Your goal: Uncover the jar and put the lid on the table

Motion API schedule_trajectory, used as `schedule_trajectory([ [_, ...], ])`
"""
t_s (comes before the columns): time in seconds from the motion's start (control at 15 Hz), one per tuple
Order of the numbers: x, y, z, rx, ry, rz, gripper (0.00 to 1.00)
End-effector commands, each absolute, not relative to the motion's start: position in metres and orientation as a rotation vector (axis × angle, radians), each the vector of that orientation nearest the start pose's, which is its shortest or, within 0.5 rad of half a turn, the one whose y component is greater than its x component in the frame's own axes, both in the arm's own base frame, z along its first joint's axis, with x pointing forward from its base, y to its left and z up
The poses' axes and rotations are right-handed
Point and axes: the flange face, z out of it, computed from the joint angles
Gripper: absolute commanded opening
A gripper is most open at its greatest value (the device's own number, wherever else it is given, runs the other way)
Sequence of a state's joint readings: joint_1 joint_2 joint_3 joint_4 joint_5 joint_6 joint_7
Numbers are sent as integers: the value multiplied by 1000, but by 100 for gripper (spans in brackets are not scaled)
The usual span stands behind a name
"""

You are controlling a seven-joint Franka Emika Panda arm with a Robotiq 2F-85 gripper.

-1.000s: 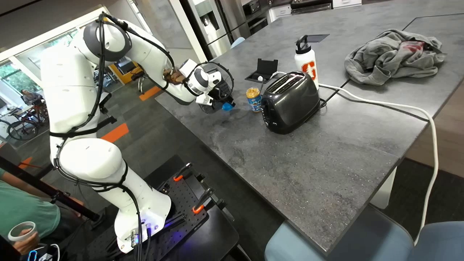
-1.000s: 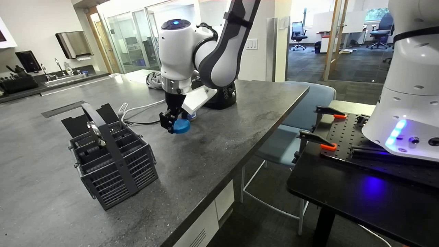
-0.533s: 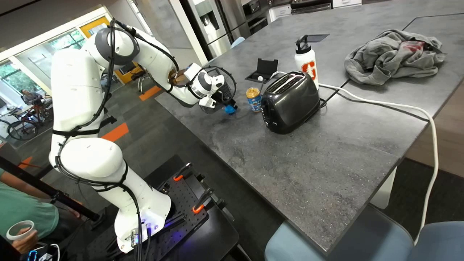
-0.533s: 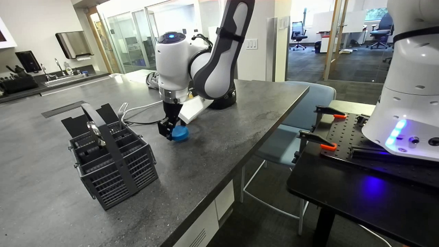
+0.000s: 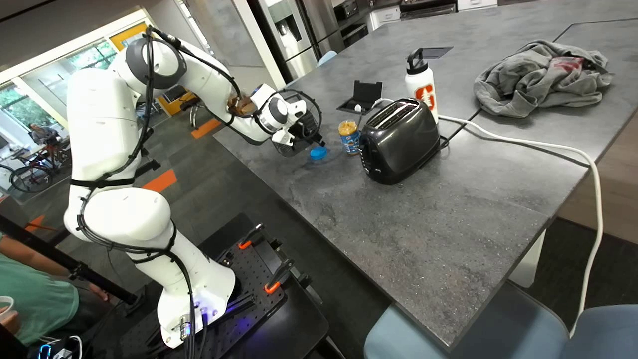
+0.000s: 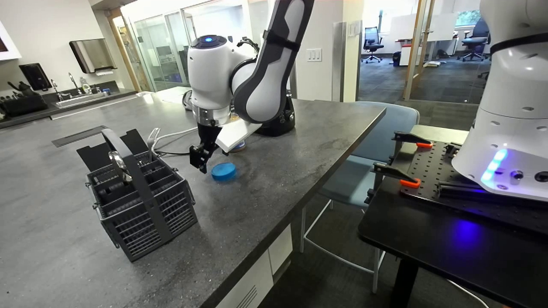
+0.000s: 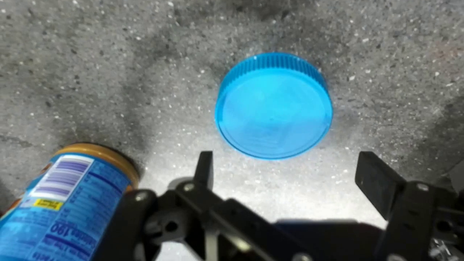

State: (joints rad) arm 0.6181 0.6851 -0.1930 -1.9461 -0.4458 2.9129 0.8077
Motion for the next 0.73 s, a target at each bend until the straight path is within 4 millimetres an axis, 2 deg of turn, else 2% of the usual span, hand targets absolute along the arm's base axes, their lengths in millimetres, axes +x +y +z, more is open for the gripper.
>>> schedule_trajectory([
  [0.0, 552, 285, 193, -3131, -150, -627, 100],
  [0.4, 532, 270, 252, -3114, -141, -676, 100],
  [0.67, 520, 263, 277, -3088, -145, -702, 100],
])
